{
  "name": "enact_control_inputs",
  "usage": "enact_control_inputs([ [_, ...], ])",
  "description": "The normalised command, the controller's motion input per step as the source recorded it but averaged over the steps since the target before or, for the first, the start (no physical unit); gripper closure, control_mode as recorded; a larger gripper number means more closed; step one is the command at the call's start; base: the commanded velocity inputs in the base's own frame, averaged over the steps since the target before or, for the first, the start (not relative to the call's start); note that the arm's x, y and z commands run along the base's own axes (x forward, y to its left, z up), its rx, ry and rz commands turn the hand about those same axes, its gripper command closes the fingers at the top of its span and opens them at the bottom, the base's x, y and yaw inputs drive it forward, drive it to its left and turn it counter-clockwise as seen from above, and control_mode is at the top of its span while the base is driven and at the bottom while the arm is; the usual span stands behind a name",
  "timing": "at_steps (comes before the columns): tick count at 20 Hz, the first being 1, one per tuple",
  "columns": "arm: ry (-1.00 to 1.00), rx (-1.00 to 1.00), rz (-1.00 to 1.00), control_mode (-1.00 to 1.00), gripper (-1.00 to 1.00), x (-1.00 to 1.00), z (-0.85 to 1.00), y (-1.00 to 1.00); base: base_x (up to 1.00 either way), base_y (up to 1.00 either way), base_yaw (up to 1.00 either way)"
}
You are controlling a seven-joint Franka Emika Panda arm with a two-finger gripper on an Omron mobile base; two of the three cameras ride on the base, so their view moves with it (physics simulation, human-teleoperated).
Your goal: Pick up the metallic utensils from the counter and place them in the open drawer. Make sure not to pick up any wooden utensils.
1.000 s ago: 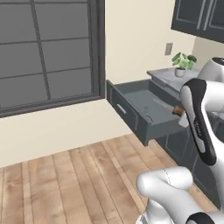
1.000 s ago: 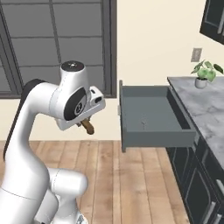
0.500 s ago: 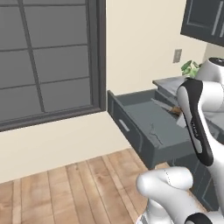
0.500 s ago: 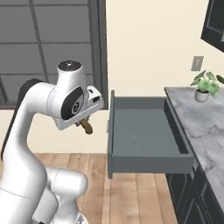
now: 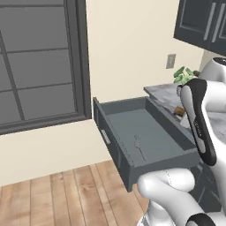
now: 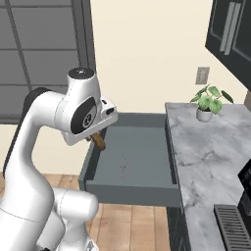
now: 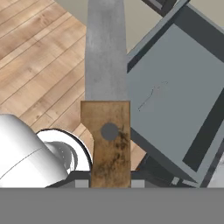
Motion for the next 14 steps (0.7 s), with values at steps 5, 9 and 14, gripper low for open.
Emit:
enact_control_inputs([
  [5,0.00,0.00,0.00,1.00,1.00,0.00,0.00,0.00,0.17,-0.40,0.21],
  [9,0.00,0.00,0.00,1.00,1.00,0.00,0.00,0.00,0.35,-0.03,0.17],
  [14,0.00,0.00,0.00,1.00,1.00,0.00,0.00,0.00,0.60,-0.06,0.15],
])
